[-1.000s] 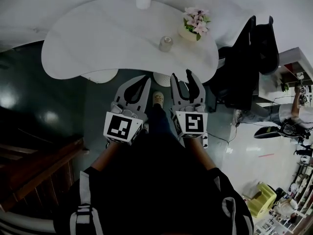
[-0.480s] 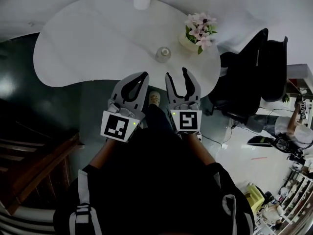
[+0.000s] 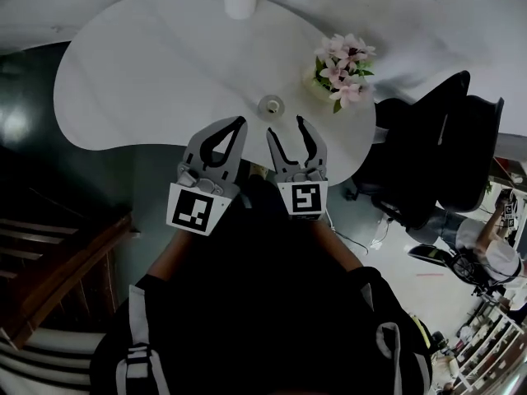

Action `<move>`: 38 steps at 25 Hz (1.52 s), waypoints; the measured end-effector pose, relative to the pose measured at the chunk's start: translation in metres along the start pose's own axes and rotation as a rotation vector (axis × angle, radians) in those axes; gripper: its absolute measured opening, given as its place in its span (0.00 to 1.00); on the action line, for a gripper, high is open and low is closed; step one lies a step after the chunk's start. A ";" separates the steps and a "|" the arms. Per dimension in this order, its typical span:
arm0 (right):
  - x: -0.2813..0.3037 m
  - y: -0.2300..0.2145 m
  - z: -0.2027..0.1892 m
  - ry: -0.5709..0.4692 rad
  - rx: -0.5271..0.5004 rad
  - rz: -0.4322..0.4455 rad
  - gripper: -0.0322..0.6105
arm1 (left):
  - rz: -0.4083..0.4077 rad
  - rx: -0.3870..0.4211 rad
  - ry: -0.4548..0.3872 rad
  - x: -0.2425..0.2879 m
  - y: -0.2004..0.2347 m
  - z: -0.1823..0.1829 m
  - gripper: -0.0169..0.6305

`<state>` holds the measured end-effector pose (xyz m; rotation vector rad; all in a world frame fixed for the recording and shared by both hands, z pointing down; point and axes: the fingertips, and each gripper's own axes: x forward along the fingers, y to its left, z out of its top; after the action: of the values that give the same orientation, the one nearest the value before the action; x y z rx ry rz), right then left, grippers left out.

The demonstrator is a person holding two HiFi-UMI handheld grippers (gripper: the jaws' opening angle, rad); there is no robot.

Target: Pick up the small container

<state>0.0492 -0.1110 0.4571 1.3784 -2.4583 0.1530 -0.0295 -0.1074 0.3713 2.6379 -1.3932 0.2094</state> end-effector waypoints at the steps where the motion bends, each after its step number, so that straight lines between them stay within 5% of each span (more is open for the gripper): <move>1: 0.004 0.000 -0.004 0.010 0.003 0.012 0.45 | 0.007 0.000 0.006 0.003 0.002 -0.002 0.04; 17: 0.046 0.000 -0.059 0.161 0.056 -0.010 0.49 | -0.090 -0.015 0.094 0.039 0.018 -0.038 0.04; 38: 0.096 0.000 -0.101 0.162 0.095 -0.027 0.56 | -0.143 -0.038 0.203 0.050 0.025 -0.082 0.04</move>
<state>0.0256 -0.1639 0.5838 1.3792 -2.3244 0.3654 -0.0268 -0.1461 0.4625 2.5879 -1.1295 0.4154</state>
